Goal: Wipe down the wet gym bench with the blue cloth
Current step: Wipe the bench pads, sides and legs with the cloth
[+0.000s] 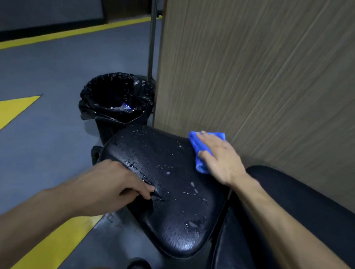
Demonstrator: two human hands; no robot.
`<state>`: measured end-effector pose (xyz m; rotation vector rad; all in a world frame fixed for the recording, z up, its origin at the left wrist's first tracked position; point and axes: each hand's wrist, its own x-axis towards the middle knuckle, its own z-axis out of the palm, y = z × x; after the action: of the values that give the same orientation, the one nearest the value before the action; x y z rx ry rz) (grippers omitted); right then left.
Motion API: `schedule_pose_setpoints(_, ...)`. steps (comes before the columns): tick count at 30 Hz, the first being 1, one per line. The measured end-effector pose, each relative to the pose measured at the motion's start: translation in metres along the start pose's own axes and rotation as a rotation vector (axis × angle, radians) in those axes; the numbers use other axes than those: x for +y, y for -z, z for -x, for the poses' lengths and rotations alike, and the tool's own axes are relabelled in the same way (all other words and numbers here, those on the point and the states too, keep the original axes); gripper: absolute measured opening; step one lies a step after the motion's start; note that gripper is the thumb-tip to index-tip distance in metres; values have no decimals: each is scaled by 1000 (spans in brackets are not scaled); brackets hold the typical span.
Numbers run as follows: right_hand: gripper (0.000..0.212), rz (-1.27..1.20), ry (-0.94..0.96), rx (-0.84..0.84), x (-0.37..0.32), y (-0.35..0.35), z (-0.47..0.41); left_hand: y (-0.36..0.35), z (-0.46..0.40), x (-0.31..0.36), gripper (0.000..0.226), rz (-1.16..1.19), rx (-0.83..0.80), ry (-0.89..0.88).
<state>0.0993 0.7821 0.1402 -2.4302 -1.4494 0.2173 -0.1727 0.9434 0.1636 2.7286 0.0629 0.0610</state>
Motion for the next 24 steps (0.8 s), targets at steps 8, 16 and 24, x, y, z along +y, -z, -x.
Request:
schedule_pose_setpoints(8,63,-129,109,17,23,2,16,4,0,-2,29,37,-31,10)
schedule_pose_setpoints(16,63,-41,293,-32,-4,-4,63,4,6,7,29,-47,-30,3)
schedule_pose_setpoints(24,65,-39,-134,59,7,-1,45,-1,15,16,29,-66,-41,42)
